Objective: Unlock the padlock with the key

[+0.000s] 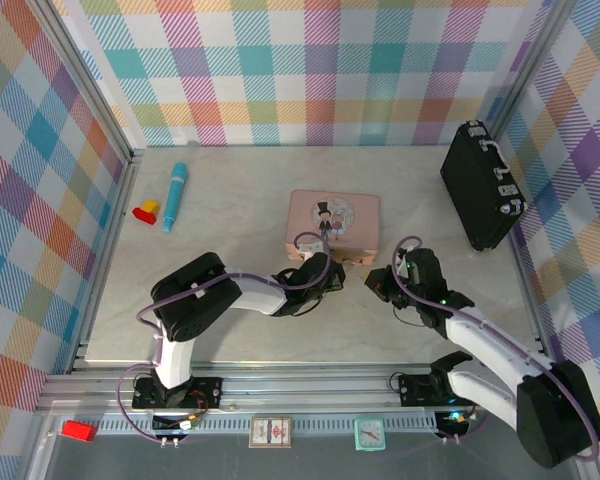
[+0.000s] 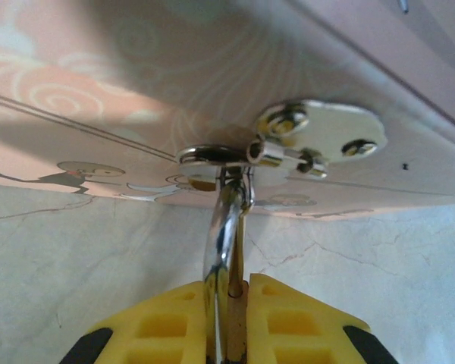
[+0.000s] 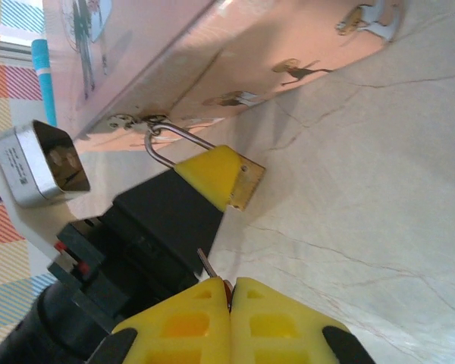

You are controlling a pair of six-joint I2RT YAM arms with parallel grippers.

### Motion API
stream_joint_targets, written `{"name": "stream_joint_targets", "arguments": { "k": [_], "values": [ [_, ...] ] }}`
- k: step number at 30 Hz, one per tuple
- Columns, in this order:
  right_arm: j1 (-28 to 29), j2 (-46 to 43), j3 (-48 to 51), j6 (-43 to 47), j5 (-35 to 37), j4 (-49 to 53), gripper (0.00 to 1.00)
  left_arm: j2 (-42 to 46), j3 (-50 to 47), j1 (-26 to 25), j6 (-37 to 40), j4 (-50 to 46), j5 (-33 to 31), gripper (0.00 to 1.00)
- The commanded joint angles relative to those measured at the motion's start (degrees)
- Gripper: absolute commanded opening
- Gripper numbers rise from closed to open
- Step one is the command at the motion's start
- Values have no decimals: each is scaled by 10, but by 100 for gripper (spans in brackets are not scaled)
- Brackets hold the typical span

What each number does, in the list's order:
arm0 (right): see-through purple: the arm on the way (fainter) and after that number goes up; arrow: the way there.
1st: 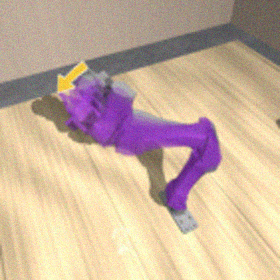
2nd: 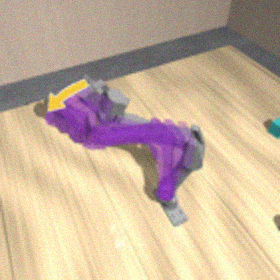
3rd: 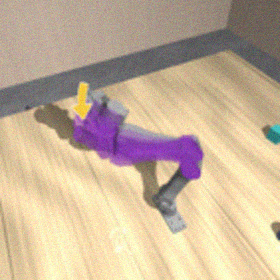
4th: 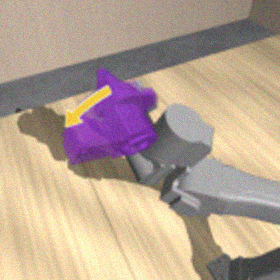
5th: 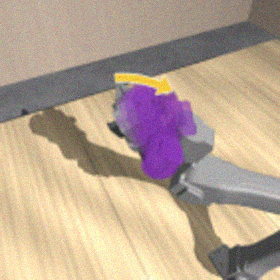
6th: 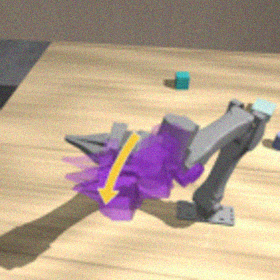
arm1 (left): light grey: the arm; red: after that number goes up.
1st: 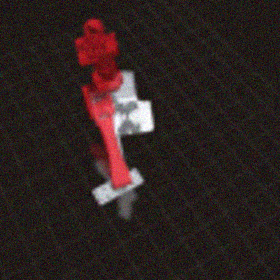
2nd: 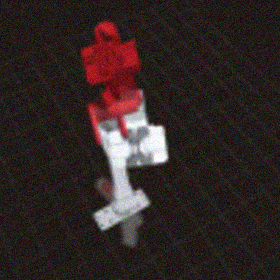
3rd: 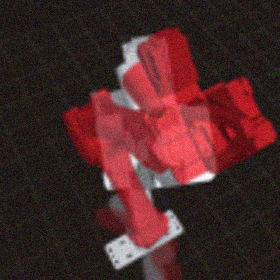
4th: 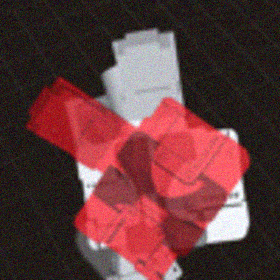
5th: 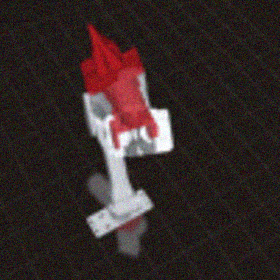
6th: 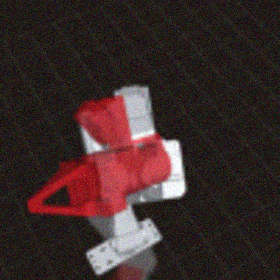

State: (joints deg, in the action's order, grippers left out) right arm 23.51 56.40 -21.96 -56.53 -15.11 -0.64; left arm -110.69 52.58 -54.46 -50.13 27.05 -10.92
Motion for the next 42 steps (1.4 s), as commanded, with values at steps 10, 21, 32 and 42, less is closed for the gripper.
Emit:
{"name": "stream_joint_targets", "arguments": {
  "k": [10,21,32,42],
  "values": [
    [-4,102,-21,-50,-44,-99,0,40,15,48,-55,-113,118,0],
    [36,167,-36,-62,-41,-153,0,82,-40,85,-71,-99,122,0],
    [48,182,-38,-66,-39,-171,0,117,-73,97,-87,-93,128,0],
    [66,166,16,-121,-17,-256,0,105,-58,92,-122,-63,189,0]
  ]
}}
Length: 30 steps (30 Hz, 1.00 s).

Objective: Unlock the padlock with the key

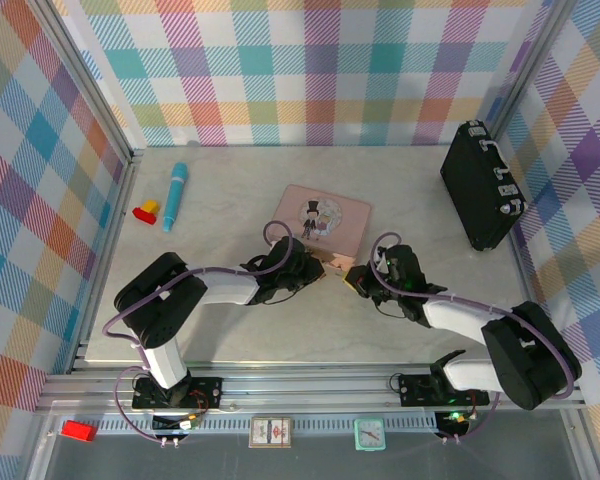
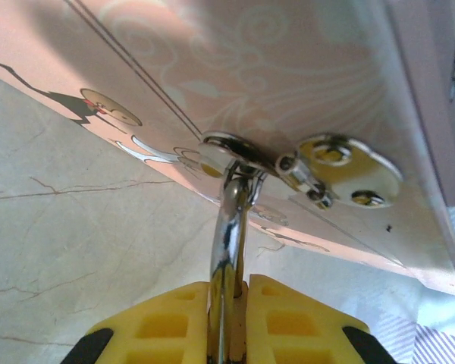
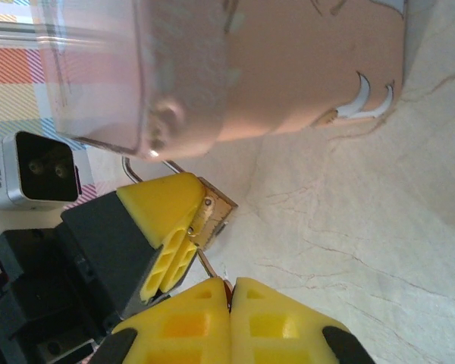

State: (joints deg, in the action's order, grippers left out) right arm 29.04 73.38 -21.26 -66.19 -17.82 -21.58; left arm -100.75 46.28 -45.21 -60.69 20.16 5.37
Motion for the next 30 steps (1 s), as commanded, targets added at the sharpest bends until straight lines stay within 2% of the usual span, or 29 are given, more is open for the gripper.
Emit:
{"name": "stream_joint_targets", "arguments": {
  "k": [1,10,20,24,30],
  "values": [
    [16,-1,9,-26,13,-50,0,5,9,-4,-16,3,27,0],
    [36,51,42,-80,22,-160,0,3,30,-16,-37,6,31,0],
    [36,25,78,-124,55,-164,0,-11,14,-16,-104,75,34,0],
    [36,23,103,-172,65,-205,0,-23,15,-17,-131,111,51,0],
    [34,33,97,-207,48,-234,0,-23,2,-20,-154,143,56,0]
  ]
}}
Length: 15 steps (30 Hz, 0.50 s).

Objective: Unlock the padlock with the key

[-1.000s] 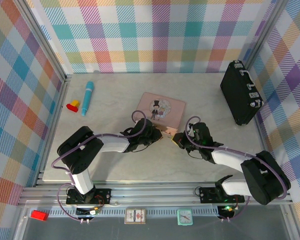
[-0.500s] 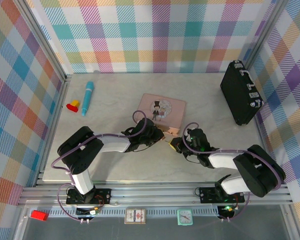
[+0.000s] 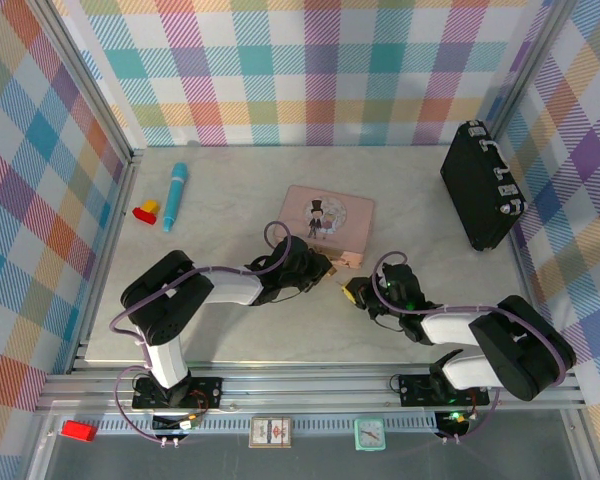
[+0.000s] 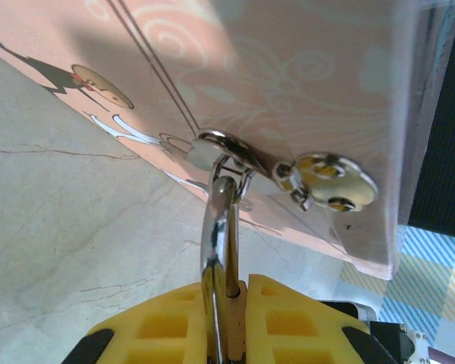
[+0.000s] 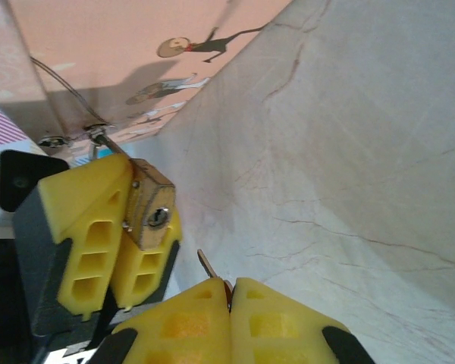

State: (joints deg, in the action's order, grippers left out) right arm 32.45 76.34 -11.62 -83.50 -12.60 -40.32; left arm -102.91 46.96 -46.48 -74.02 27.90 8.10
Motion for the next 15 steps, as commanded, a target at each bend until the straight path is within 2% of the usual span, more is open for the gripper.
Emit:
{"name": "stream_joint_targets", "arguments": {
  "k": [1,7,15],
  "values": [
    [-2,7,2,-39,-4,-55,0,-2,-6,-7,-21,67,30,0],
    [-28,33,6,-61,-29,-104,0,0,-21,-7,-31,100,27,0],
    [-30,67,2,-78,-47,-143,0,-11,-27,-8,-45,142,32,0]
  ]
}}
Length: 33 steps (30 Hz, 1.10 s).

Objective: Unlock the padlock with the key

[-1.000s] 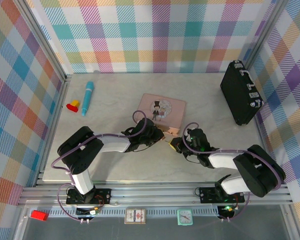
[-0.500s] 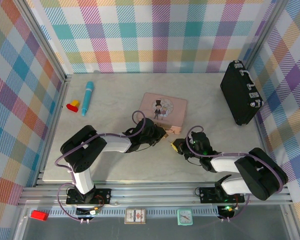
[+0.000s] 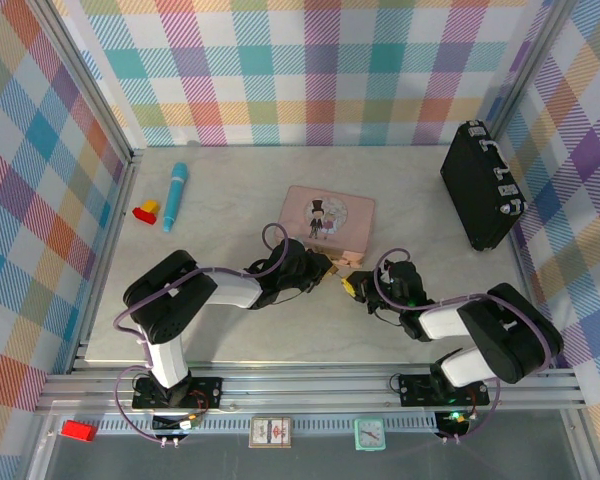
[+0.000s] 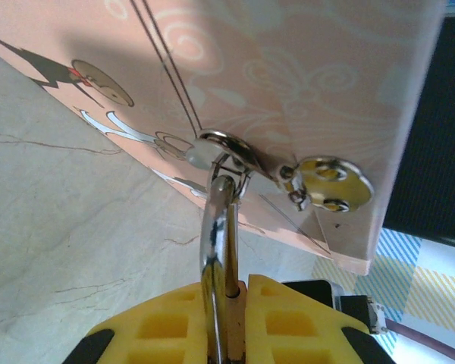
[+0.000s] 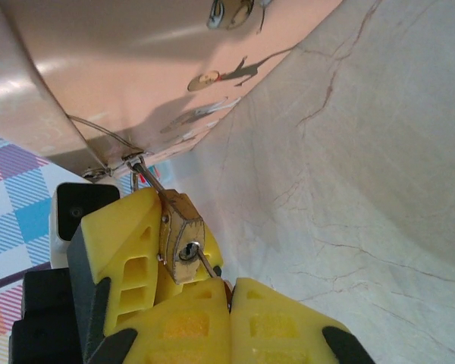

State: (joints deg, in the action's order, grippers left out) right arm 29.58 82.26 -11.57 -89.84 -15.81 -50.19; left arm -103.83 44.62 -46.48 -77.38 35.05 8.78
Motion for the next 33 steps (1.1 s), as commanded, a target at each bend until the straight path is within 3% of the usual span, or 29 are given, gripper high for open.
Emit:
{"name": "stream_joint_targets", "arguments": {
  "k": [1,14,33],
  "values": [
    [-1,10,1,-16,-16,-46,0,-2,-3,-8,-12,71,25,0],
    [-7,17,4,-20,-13,-65,0,-3,-5,-9,-13,72,25,0],
    [-15,-19,-6,-1,-9,-5,0,8,-4,-16,-13,73,19,0]
  ]
}}
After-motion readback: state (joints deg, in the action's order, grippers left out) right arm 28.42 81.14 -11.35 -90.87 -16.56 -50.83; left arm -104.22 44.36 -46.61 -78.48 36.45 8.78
